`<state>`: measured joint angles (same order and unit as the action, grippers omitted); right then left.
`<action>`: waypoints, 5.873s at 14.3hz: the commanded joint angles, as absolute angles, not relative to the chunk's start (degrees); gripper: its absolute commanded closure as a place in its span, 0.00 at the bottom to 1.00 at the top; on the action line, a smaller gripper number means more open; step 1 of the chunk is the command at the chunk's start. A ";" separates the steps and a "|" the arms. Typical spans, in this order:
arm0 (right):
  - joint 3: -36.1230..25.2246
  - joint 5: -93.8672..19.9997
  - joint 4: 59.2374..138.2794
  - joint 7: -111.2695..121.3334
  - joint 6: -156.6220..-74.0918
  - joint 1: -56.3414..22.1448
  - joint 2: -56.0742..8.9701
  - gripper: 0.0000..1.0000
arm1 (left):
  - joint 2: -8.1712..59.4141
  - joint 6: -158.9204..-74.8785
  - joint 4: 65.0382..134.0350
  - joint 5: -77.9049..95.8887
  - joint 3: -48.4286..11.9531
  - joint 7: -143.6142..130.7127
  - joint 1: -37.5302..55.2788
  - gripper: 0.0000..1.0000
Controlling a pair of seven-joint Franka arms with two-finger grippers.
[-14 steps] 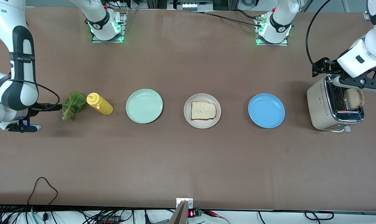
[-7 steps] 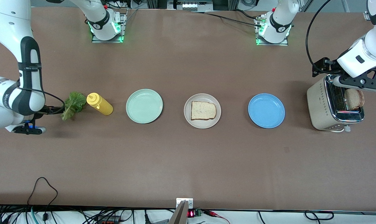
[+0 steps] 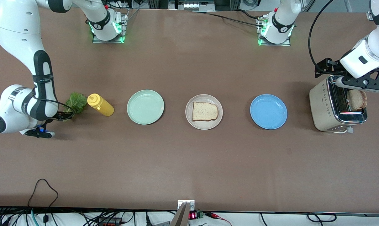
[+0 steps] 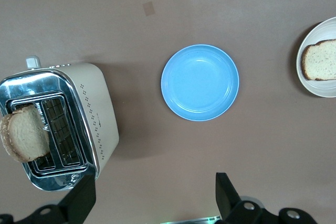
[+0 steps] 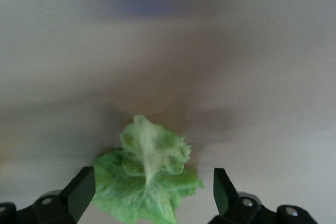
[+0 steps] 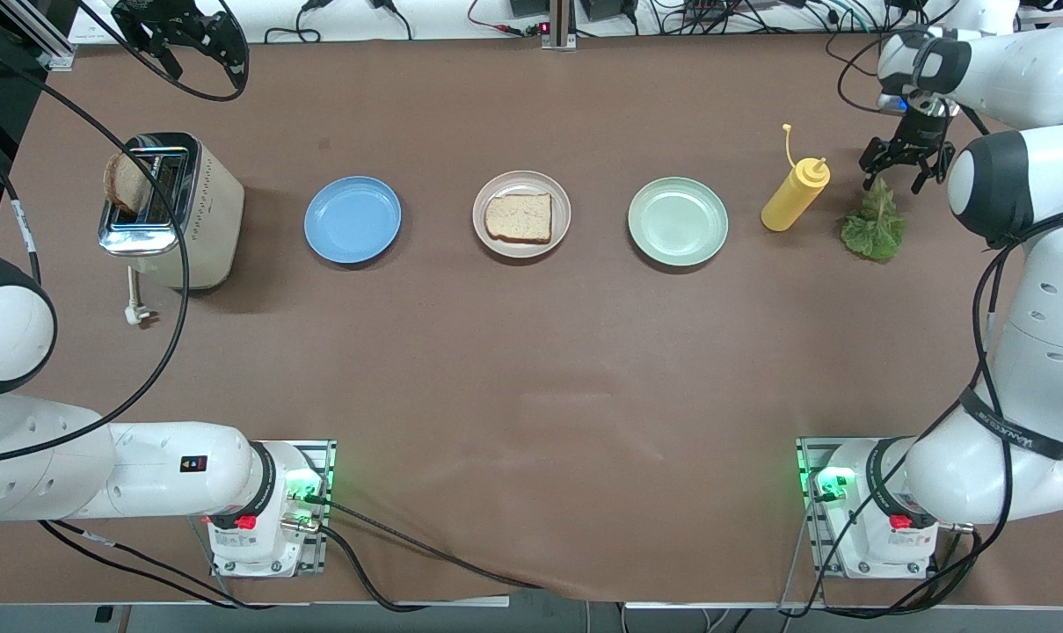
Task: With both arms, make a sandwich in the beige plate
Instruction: 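Lower the right gripper down onto the green lettuce leaf, then grasp the green lettuce leaf with the right gripper, then lift the lettuce leaf and carry it over the beige plate, then lower the lettuce onto the bread and open the right gripper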
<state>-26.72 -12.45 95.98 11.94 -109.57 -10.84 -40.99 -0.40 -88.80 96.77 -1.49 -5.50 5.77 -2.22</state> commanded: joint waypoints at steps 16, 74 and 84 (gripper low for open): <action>-27.16 -12.66 99.05 20.13 -110.31 -13.53 -32.89 1.00 | -0.18 -87.01 95.62 -1.14 -5.10 5.89 -2.99 0.00; -12.04 -21.88 70.58 29.19 -134.56 -53.96 -49.75 1.00 | 0.18 -86.92 95.54 -1.05 -5.01 6.15 -3.78 0.00; -12.13 -21.80 70.49 25.49 -137.47 -55.02 -48.96 0.00 | 0.35 -86.92 94.92 -0.79 -5.01 5.45 -3.69 0.00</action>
<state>-11.94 -21.14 71.43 26.41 -138.95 -55.44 -50.53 -0.27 -87.85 96.75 -1.49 -4.92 5.77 -3.41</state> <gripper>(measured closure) 0.595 0.000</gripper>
